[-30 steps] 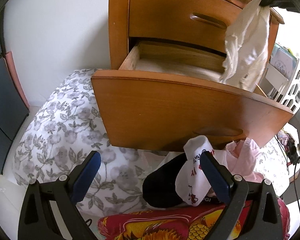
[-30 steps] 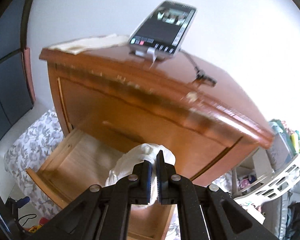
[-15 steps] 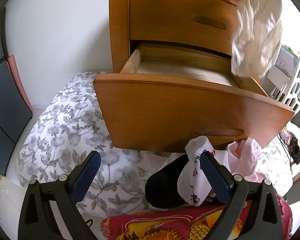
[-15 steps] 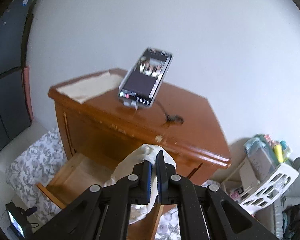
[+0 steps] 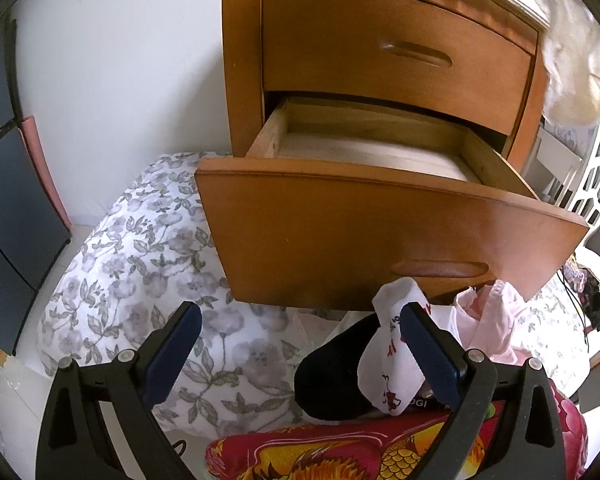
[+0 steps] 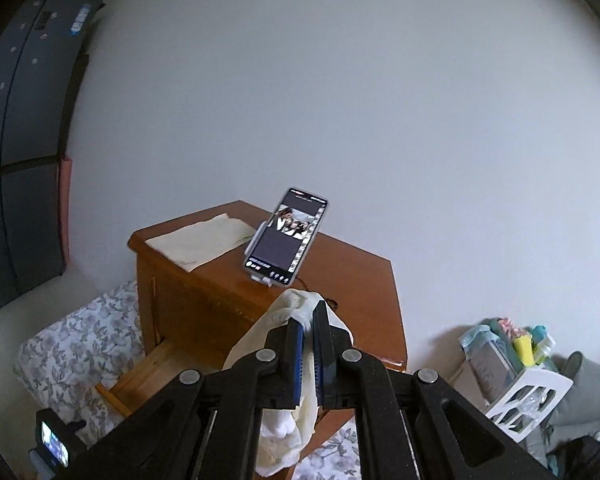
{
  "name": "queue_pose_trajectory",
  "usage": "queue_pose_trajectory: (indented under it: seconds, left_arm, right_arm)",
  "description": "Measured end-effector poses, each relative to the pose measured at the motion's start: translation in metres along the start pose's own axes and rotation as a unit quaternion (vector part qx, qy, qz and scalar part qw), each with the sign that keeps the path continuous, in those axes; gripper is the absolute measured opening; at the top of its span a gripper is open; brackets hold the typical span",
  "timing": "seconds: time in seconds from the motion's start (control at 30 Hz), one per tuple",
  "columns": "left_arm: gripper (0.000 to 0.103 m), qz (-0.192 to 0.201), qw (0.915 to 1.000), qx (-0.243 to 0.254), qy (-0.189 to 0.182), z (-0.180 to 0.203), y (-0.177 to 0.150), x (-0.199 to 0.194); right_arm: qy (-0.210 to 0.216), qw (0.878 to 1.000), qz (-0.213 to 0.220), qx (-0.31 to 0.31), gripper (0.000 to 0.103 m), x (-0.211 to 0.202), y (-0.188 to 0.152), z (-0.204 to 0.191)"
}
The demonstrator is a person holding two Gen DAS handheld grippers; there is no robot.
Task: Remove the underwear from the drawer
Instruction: 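Carry the cream cloth toward the garments on the bed with the right gripper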
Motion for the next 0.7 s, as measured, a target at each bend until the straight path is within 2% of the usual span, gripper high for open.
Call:
queue_pose_trajectory:
  seconds: [0.5, 0.7]
  left_arm:
    - [0.099, 0.017, 0.9998, 0.001, 0.009, -0.002, 0.004, -0.007]
    - [0.099, 0.018, 0.9998, -0.001, 0.010, -0.003, 0.004, -0.008]
  right_arm:
    - [0.053, 0.998, 0.001, -0.033, 0.004, -0.044, -0.034, -0.043]
    - [0.081, 0.996, -0.033, -0.026, 0.004, -0.047, -0.067, -0.057]
Point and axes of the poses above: each gripper's, at about its wrist camera, not at the fingertips, and x roughly the way its jaws point, z to its right, y to its top, the point moved 10 cm from there along x, roughly the way its jaws point, and after that the axes turned 1 degree about -x, right-handed, at the moved point
